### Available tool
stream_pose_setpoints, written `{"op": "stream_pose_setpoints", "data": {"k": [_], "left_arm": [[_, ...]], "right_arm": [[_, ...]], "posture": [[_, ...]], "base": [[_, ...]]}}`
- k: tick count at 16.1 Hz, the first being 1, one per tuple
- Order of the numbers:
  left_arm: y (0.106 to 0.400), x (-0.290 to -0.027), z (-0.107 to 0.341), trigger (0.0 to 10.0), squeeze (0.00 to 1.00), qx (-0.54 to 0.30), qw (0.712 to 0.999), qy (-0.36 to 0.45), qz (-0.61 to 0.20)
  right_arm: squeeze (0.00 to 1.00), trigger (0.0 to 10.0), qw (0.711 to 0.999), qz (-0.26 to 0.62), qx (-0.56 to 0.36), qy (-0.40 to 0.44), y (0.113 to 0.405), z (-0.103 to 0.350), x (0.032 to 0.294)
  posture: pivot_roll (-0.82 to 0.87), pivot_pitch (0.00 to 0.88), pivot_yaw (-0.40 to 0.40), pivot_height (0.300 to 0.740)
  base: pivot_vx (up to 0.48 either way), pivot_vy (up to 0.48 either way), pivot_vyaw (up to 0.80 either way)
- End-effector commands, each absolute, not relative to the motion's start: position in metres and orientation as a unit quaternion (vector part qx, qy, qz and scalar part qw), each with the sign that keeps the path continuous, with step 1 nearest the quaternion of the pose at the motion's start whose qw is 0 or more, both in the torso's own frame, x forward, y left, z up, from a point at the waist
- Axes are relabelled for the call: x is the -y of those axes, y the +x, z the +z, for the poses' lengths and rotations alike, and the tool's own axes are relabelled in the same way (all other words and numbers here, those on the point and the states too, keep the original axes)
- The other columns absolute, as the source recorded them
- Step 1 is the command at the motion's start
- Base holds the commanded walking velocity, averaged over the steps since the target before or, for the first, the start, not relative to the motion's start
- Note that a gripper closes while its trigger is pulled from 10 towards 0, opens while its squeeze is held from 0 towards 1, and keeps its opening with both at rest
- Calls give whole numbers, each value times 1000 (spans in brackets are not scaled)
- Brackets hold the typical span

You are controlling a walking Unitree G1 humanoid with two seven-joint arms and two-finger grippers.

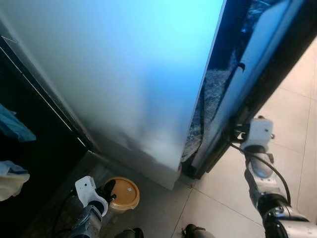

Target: Restocking fridge

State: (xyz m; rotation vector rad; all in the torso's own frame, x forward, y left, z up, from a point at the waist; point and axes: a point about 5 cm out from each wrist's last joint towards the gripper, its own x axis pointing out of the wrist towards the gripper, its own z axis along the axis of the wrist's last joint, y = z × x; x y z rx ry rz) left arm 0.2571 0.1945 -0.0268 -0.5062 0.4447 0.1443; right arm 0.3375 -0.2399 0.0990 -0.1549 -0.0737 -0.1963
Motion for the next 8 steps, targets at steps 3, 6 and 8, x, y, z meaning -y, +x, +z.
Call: {"op": "stream_pose_setpoints", "data": {"k": [3, 6, 8], "left_arm": [[248, -198, -34, 10000, 0, -238, 938, -239, 75], [247, -197, -35, 10000, 0, -239, 938, -240, 74], [246, -198, -35, 10000, 0, -240, 938, -239, 74]], "right_arm": [[0, 10000, 984, -164, -7, -73, 318, 78, 264], [0, 10000, 977, -199, -24, -69, 303, 64, 273], [0, 10000, 975, -210, -31, -66, 296, 58, 276]], "posture": [[-55, 216, 63, 740], [-56, 217, 63, 740], [-57, 218, 64, 740]], "base": [[0, 0, 0], [0, 0, 0], [0, 0, 0]]}}
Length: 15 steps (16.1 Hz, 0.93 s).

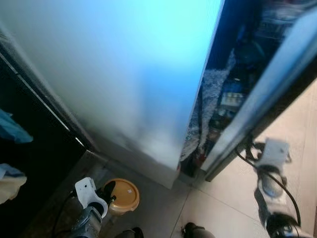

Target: Restocking fridge

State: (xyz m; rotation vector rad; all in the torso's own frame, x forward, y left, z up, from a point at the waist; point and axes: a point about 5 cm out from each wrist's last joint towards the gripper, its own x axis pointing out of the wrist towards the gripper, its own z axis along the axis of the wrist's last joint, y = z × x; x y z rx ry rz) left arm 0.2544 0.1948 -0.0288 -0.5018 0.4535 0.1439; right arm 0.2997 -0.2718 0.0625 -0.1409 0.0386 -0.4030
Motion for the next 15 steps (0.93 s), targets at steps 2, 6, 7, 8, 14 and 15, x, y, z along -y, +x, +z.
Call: {"op": "stream_pose_setpoints", "data": {"k": [2, 6, 7, 8, 14, 15], "left_arm": [[246, -197, -35, 10000, 0, -241, 938, -237, 74], [246, -198, -35, 10000, 0, -242, 939, -234, 74], [246, -198, -36, 10000, 0, -244, 939, -231, 76], [246, -198, -36, 10000, 0, -249, 939, -223, 79], [242, -200, -39, 10000, 0, -260, 941, -202, 85], [241, -201, -40, 10000, 0, -262, 940, -200, 89]], "right_arm": [[0, 10000, 975, -208, -37, -63, 293, 54, 274], [0, 10000, 977, -197, -52, -58, 292, 47, 266], [0, 10000, 980, -186, -59, -50, 292, 45, 262], [0, 10000, 982, -168, -76, -42, 291, 37, 256], [0, 10000, 976, -134, -172, -17, 268, -3, 233], [0, 10000, 972, -129, -198, -8, 260, -12, 229]], "posture": [[-55, 216, 65, 740], [-54, 213, 65, 740], [-55, 212, 64, 740], [-55, 208, 62, 740], [-56, 209, 62, 740], [-56, 210, 62, 740]], "base": [[0, 0, 0], [0, 0, 0], [0, 0, 0], [0, 0, 0], [0, -69, 0], [0, -439, 0]]}}
